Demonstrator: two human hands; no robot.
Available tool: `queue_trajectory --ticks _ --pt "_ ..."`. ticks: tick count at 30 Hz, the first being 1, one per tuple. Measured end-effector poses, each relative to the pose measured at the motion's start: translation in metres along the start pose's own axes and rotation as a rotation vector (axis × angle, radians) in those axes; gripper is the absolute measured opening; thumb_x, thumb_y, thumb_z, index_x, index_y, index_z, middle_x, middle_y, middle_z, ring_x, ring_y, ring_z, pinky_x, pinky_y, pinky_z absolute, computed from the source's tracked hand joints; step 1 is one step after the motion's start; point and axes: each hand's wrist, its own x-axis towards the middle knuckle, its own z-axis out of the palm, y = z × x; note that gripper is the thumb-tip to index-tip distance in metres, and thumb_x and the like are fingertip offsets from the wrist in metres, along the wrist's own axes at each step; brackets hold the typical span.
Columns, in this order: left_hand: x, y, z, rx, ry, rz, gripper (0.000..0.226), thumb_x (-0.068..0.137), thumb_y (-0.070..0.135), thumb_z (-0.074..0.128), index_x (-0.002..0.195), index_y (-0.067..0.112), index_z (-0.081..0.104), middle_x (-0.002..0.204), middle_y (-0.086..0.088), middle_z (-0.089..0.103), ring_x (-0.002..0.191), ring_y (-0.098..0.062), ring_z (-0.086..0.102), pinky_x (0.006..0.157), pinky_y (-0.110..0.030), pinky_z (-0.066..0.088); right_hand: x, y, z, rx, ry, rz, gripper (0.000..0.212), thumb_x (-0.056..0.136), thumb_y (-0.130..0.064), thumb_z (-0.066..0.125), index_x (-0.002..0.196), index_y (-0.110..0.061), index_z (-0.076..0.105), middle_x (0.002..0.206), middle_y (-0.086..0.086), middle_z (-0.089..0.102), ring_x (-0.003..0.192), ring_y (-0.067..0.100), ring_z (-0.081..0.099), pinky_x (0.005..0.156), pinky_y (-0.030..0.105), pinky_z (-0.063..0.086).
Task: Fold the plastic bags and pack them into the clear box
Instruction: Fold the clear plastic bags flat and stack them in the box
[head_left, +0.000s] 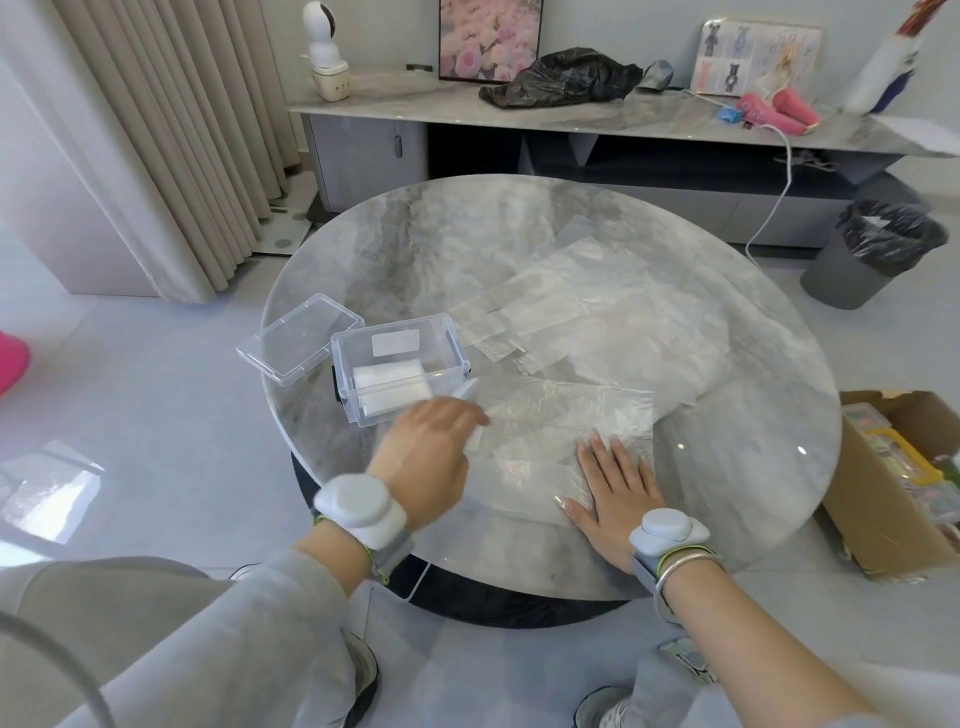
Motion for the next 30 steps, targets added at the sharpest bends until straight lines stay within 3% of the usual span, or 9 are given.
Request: queue_trajectory --ticks 2,4,8,14,19,25,30 --pt "-0.006 0.001 0.029 -0.011 -0.138 0.099 0.052 0.097 0.024 0.028 0.147 0.018 0.039 0.154 -0.001 0.038 0.144 -0.019 0.030 0.119 -0.035 0.020 0.000 0.001 0.000 -0.003 -0.001 0.003 0.093 0.068 -0.072 -0.016 0.148 -0.025 -0.023 0.154 -0.008 -0.030 0.143 0.016 -0.026 0.119 0.042 -0.010" --pt "-0.008 -0.011 0.049 0.059 -0.284 0.083 0.069 0.093 0.045 0.000 0.156 0.021 0.016 0.162 0.002 0.012 0.150 -0.015 0.008 0.123 -0.037 0.008 -0.001 0.003 0.000 0.003 -0.006 -0.009 0.096 0.067 -0.076 -0.017 0.148 -0.026 -0.023 0.154 -0.008 -0.031 0.143 0.015 -0.027 0.119 0.041 -0.010" --pt "-0.013 -0.041 0.062 0.158 -0.322 0.112 0.081 0.085 0.061 -0.023 0.156 0.025 -0.005 0.162 0.004 -0.011 0.149 -0.013 -0.011 0.123 -0.040 0.000 -0.004 0.006 0.000 0.031 0.001 -0.035 0.106 0.057 -0.081 -0.031 0.149 -0.028 -0.021 0.153 -0.010 -0.031 0.141 0.012 -0.030 0.119 0.040 -0.011" --pt "-0.019 -0.052 0.067 0.174 -0.281 0.186 0.070 0.096 0.064 0.001 0.156 0.027 -0.004 0.162 0.002 -0.010 0.149 -0.013 -0.012 0.120 -0.037 -0.005 -0.022 0.010 0.001 -0.002 0.014 0.018 0.104 0.054 -0.080 -0.035 0.143 -0.027 -0.028 0.153 -0.006 -0.033 0.141 0.012 -0.031 0.118 0.041 -0.014" --pt "-0.020 -0.053 0.067 0.206 -0.286 0.183 0.072 0.094 0.066 0.002 0.154 0.029 -0.014 0.161 0.004 -0.019 0.146 -0.010 -0.021 0.120 -0.038 -0.008 -0.039 0.020 0.002 0.007 -0.008 0.064 0.106 0.051 -0.080 -0.038 0.141 -0.025 -0.031 0.154 -0.005 -0.031 0.140 0.011 -0.030 0.117 0.041 -0.015" --pt "-0.021 -0.056 0.070 0.207 -0.223 0.210 0.079 0.095 0.072 0.014 0.156 0.026 -0.004 0.163 0.001 -0.007 0.150 -0.014 -0.008 0.120 -0.041 -0.002 -0.045 0.021 0.002 0.040 0.019 0.088 0.113 0.053 -0.081 -0.036 0.148 -0.021 -0.024 0.155 -0.003 -0.030 0.140 0.011 -0.032 0.114 0.039 -0.020" --pt "-0.021 -0.054 0.072 0.202 -0.219 0.204 0.084 0.092 0.077 0.016 0.155 0.027 -0.008 0.163 0.002 -0.010 0.149 -0.013 -0.012 0.120 -0.042 -0.001 -0.050 -0.007 -0.009 0.081 0.057 -0.054 0.095 0.067 -0.077 -0.026 0.143 -0.019 -0.030 0.151 -0.002 -0.036 0.139 0.015 -0.035 0.115 0.039 -0.017"
